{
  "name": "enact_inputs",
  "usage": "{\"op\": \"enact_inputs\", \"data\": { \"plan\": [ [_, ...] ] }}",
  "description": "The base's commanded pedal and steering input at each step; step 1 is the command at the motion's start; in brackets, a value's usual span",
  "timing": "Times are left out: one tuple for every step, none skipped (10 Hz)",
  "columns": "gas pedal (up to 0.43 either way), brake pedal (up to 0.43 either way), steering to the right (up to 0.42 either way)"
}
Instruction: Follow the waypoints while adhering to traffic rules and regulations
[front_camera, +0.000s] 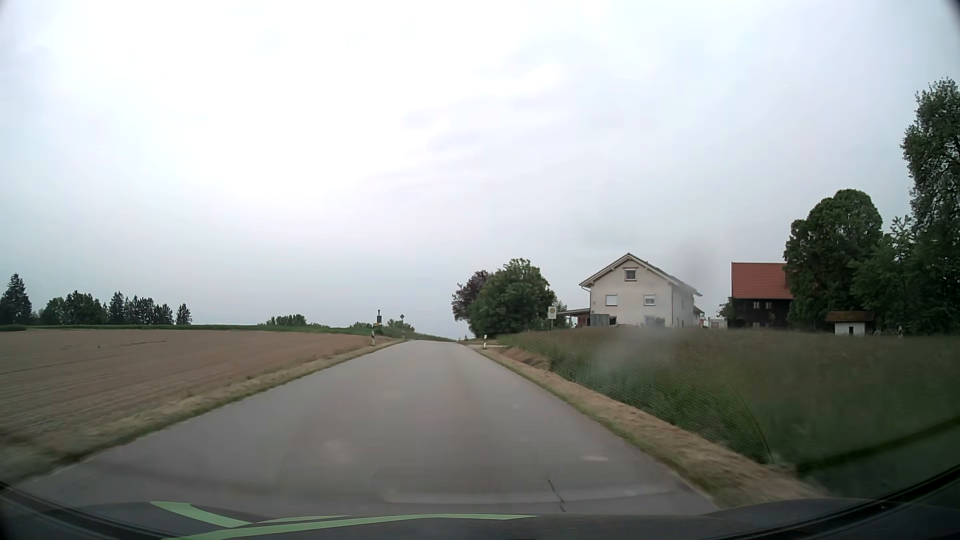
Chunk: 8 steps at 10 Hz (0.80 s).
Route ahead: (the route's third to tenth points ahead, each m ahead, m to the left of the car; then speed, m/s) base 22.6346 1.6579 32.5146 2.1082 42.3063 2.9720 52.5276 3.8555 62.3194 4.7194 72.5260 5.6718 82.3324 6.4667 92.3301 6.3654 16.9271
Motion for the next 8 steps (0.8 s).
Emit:
{"op": "enact_inputs", "data": {
  "plan": [
    [0.138, 0.000, -0.017],
    [0.138, 0.000, -0.018],
    [0.138, 0.000, -0.018],
    [0.138, 0.000, -0.018],
    [0.138, 0.000, -0.018],
    [0.138, 0.000, -0.017],
    [0.138, 0.000, -0.017],
    [0.138, 0.000, -0.017]
  ]
}}
